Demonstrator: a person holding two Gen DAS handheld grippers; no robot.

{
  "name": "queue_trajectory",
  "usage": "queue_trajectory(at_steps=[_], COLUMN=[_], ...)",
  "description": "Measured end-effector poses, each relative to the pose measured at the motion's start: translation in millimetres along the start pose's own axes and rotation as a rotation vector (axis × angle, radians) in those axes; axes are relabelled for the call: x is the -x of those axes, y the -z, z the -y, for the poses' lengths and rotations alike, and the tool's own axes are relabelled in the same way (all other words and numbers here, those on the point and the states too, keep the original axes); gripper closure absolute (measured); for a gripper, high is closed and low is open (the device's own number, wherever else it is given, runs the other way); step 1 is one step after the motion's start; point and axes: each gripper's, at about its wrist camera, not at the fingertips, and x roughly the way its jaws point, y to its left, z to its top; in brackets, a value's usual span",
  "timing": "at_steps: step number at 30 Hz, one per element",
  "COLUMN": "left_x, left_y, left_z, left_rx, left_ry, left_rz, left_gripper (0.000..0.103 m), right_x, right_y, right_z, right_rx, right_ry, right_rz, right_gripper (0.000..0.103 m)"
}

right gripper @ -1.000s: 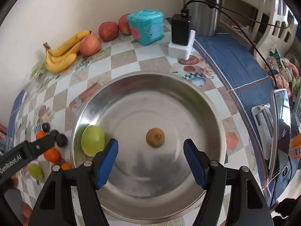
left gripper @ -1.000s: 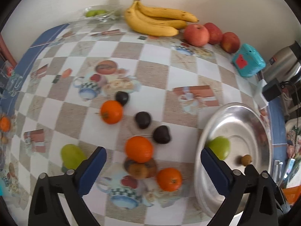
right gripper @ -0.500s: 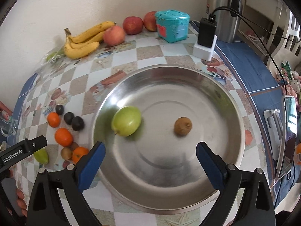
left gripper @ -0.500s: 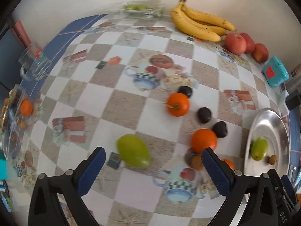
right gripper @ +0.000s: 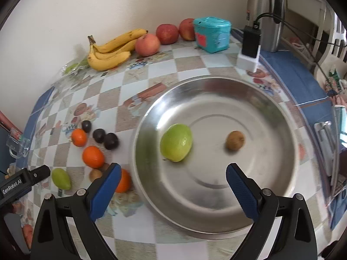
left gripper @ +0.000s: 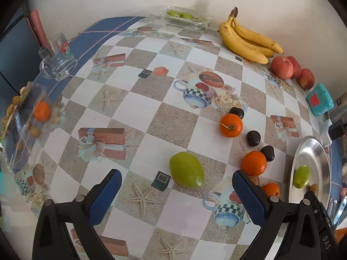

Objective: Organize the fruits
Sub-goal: 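Withdraw both open grippers from the bowl back over the fruits, then close the left gripper on the second green pear while the right gripper grasps an orange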

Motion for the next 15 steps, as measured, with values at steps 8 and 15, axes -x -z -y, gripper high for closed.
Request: queue_trajectory(at_steps=[8, 15], left_x=[-1.4, -0.3], left_y=[-10.9, -18.2], left_z=[-33.5, -54.4], left_rx=[0.112, 0.167], left_ry=[0.027, 0.029], left_rz=[-0.003, 0.011], left_gripper=[0.000, 0.000], right_x=[-10.0, -11.8], right_y=[3.7, 3.9], right_z=[-33.6, -67.0], right_rx=[0.014, 0.086], right_ry=[-0.073, -0.177], right_rz=[-0.017, -0.009], right_gripper=[0.006, 0.006])
